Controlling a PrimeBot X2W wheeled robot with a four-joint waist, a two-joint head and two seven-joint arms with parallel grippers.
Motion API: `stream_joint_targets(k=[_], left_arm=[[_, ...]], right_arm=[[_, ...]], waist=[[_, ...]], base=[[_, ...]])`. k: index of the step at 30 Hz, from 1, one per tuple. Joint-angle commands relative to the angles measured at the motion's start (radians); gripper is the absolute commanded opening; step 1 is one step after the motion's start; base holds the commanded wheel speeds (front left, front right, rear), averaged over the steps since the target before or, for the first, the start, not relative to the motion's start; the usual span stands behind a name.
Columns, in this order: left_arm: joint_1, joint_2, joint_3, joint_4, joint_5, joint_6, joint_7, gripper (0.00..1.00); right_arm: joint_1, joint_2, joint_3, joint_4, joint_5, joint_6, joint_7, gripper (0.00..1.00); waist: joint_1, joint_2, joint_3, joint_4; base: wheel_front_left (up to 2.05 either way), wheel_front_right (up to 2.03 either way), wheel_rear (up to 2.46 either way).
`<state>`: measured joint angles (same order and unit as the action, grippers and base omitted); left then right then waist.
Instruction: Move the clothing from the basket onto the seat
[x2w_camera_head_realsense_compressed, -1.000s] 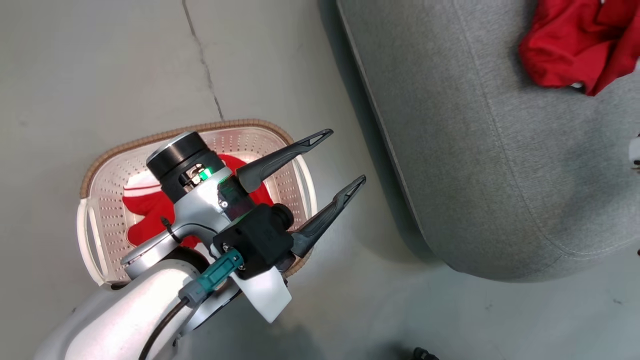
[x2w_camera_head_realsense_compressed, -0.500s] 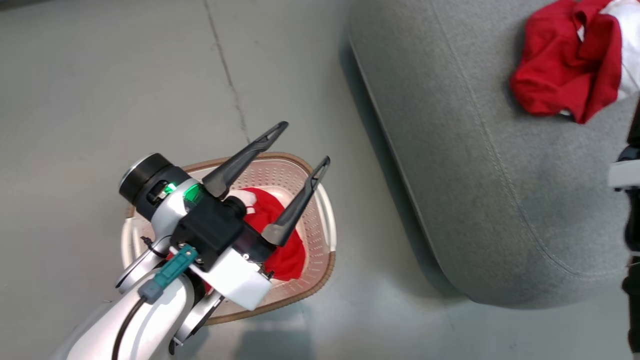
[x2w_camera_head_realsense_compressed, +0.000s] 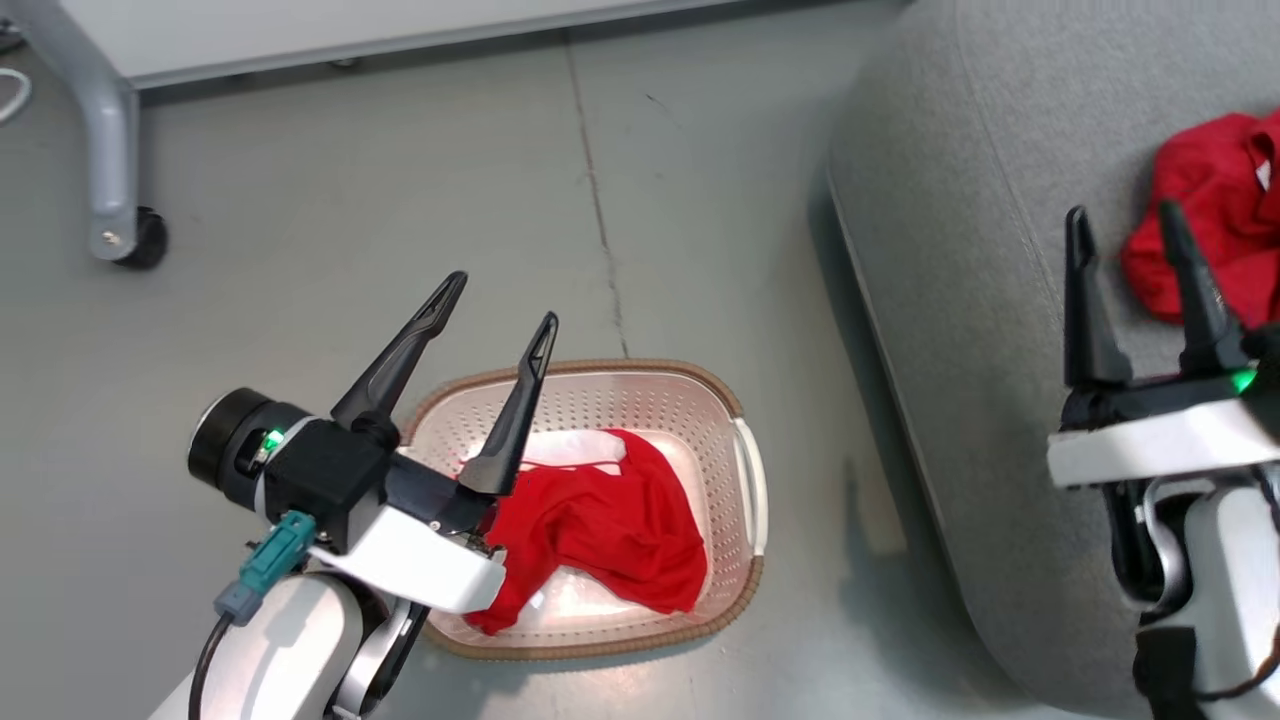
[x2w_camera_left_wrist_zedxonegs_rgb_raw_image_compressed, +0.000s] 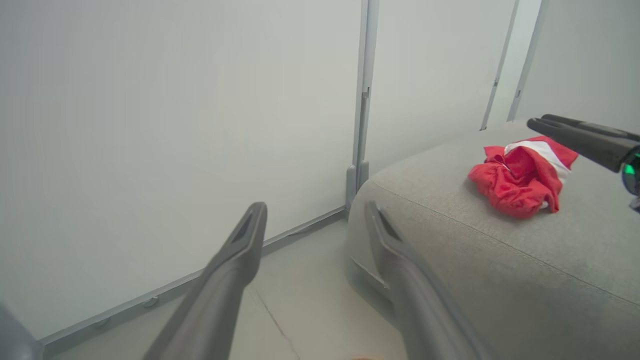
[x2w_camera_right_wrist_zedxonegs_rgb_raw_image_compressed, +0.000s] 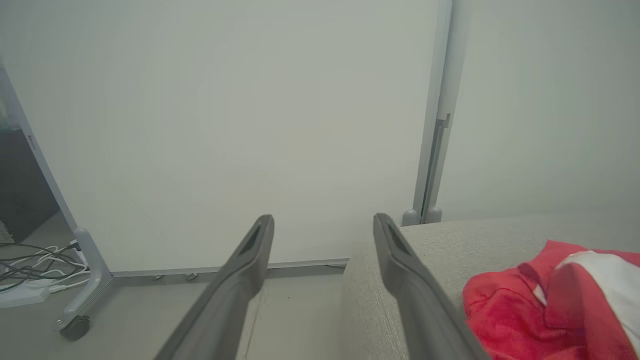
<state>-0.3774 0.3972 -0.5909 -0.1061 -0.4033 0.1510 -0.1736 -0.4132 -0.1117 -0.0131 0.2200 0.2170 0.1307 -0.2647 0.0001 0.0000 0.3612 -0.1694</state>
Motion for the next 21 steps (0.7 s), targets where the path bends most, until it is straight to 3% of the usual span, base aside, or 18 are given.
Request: stream_joint_targets(k=[1,12,21], left_arm=[[0.017,0.000,0.011,0.011,-0.011,0.012,-0.008,1.00],[0.149,-0.006,0.099,0.104,-0.099,0.112,-0.020,1.00],[0.241,0.018,0.130,0.139,-0.123,0.158,-0.029,1.00]], right_arm=[[0.027,0.002,0.007,-0.008,-0.013,0.000,-0.002,1.00],[0.185,0.043,0.037,-0.054,-0.074,0.000,0.031,1.00],[0.295,0.060,0.036,-0.095,-0.111,0.000,0.072,1.00]], waist=[[-0.0001,0.0000,-0.045,0.045],[-0.0001,0.0000,-0.187,0.120],[-0.0001,0.0000,-0.278,0.134]], base=[[0.00,0.00,0.00],[0.00,0.00,0.00],[0.00,0.00,0.00]])
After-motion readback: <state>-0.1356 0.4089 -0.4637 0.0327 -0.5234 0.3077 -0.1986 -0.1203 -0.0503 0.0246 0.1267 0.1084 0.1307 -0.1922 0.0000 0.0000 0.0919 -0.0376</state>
